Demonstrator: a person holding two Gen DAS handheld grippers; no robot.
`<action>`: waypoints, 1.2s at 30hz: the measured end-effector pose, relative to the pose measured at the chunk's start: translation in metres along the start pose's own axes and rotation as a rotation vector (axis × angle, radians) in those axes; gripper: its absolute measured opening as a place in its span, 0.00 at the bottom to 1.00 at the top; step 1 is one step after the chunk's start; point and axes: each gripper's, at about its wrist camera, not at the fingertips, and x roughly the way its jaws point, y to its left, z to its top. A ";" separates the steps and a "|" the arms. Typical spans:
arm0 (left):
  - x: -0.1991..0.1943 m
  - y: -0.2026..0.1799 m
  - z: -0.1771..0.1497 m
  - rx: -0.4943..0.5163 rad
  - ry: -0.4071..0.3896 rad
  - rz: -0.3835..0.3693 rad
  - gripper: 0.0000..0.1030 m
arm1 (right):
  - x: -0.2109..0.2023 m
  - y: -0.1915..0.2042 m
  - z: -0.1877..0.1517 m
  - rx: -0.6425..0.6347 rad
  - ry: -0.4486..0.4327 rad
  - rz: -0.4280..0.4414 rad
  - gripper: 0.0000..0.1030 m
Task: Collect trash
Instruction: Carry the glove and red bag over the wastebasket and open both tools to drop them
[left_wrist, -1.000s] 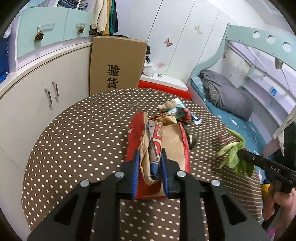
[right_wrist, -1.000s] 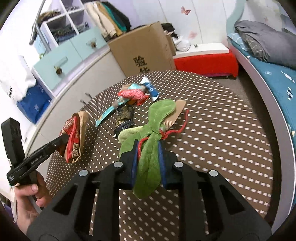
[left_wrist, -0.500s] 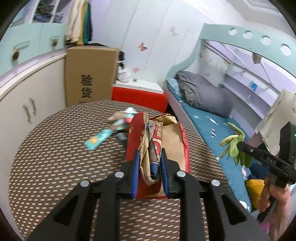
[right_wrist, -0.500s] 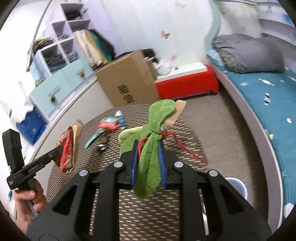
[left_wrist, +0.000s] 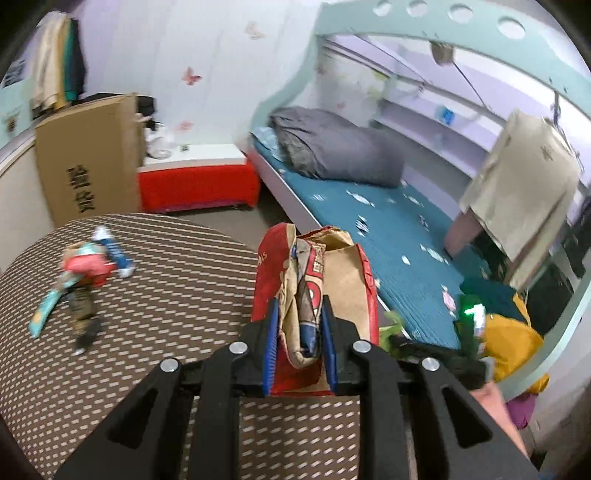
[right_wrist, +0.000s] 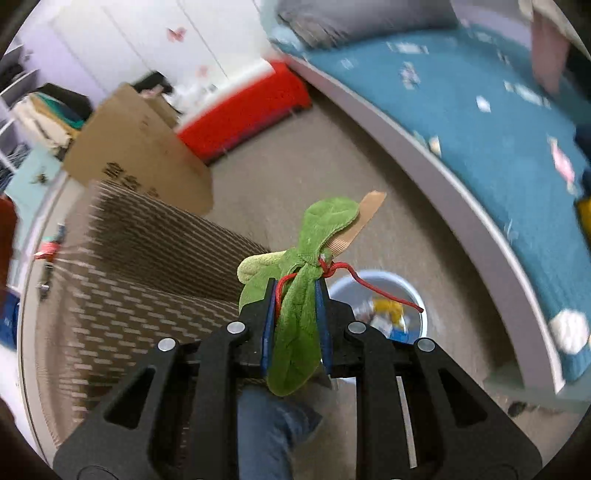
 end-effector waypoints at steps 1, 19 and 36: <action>0.009 -0.009 0.000 0.014 0.014 -0.007 0.20 | 0.012 -0.006 -0.002 0.013 0.023 -0.002 0.19; 0.148 -0.105 -0.025 0.143 0.314 -0.114 0.20 | -0.003 -0.099 -0.004 0.292 -0.098 0.016 0.85; 0.155 -0.119 -0.017 0.190 0.266 -0.020 0.87 | -0.067 -0.071 0.014 0.224 -0.220 -0.028 0.94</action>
